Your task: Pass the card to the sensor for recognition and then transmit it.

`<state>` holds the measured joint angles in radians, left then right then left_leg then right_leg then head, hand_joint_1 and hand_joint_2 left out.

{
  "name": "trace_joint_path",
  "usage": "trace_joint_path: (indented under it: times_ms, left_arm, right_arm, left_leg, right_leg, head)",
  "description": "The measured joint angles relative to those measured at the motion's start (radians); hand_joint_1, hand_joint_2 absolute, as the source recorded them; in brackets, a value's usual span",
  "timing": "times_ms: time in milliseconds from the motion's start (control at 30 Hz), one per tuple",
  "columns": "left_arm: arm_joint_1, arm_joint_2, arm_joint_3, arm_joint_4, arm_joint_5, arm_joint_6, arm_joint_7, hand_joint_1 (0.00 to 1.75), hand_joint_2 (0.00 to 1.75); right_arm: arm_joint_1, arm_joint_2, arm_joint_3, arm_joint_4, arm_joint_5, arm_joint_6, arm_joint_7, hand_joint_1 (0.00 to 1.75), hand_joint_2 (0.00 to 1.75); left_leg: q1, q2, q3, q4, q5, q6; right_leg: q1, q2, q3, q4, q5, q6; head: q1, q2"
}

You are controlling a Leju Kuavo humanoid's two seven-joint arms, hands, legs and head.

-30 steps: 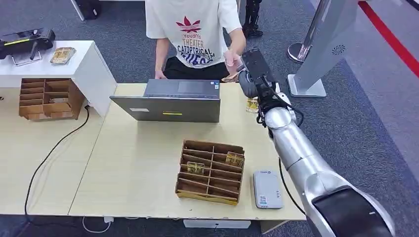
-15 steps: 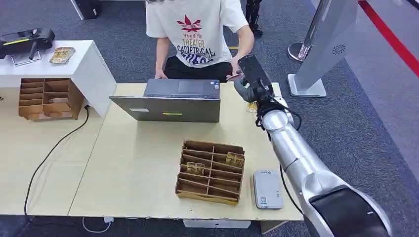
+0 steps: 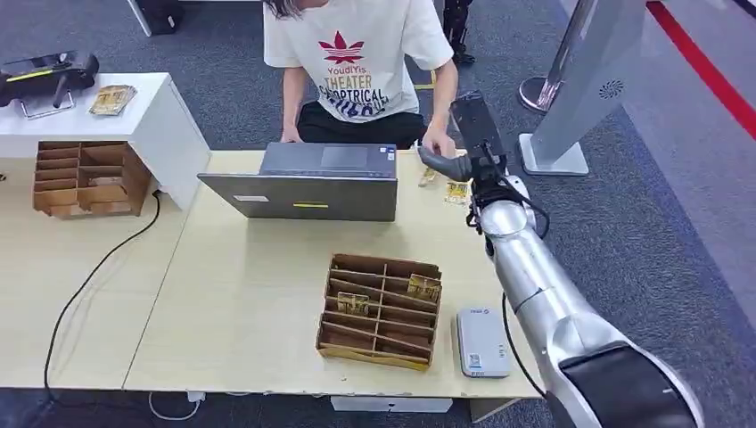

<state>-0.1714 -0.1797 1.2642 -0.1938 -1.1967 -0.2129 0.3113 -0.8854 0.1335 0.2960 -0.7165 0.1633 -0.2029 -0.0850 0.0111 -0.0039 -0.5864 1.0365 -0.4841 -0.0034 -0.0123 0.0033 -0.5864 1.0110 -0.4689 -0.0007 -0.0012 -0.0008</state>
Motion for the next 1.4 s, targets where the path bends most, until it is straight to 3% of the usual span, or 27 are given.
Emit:
trace_joint_path:
  times_ms: [400, 900, 1100, 1267, 1400]
  left_arm:
    - [0.009, 0.000, 0.010, 0.000, 0.025, 0.004, -0.021, 0.00, 0.00]
    - [0.036, 0.000, 0.048, 0.000, 0.066, 0.004, -0.060, 0.00, 0.00]
    - [0.044, 0.000, 0.066, 0.000, 0.082, 0.006, -0.064, 0.00, 0.00]
    - [0.045, 0.000, 0.079, 0.000, 0.096, 0.006, -0.069, 0.00, 0.00]
    - [0.045, 0.000, 0.091, 0.000, 0.108, 0.006, -0.069, 0.00, 0.00]
  right_arm:
    - [0.148, 0.000, -0.072, -0.252, -0.101, -0.001, -0.076, 0.00, 0.00]
    - [0.449, -0.009, -0.069, -0.693, -0.270, 0.039, -0.139, 0.00, 0.00]
    - [0.581, -0.022, -0.042, -0.811, -0.385, 0.111, -0.171, 0.00, 0.00]
    - [0.688, -0.052, -0.002, -0.885, -0.490, 0.270, -0.202, 0.00, 0.00]
    - [0.769, -0.073, 0.029, -0.921, -0.495, 0.323, -0.232, 0.00, 0.00]
  left_leg:
    - [0.000, 0.000, 0.000, 0.000, 0.000, 0.000]
    - [0.000, 0.000, 0.000, 0.000, -0.001, 0.000]
    - [0.000, 0.000, 0.000, 0.000, -0.002, 0.000]
    - [0.000, 0.000, 0.000, -0.001, -0.002, -0.001]
    - [0.000, 0.000, 0.000, -0.001, -0.002, -0.001]
  right_leg:
    - [0.000, 0.000, 0.000, 0.000, 0.000, 0.000]
    - [0.000, 0.000, 0.000, 0.000, -0.001, 0.000]
    - [0.000, 0.000, 0.000, 0.000, -0.002, 0.000]
    - [0.000, 0.000, 0.000, -0.001, -0.002, 0.000]
    - [0.000, 0.000, 0.000, -0.001, -0.002, 0.000]
  head:
    - [0.000, 0.000]
    - [0.000, 0.000]
    - [0.000, 0.000]
    - [0.000, 0.000]
    - [0.000, 0.000]
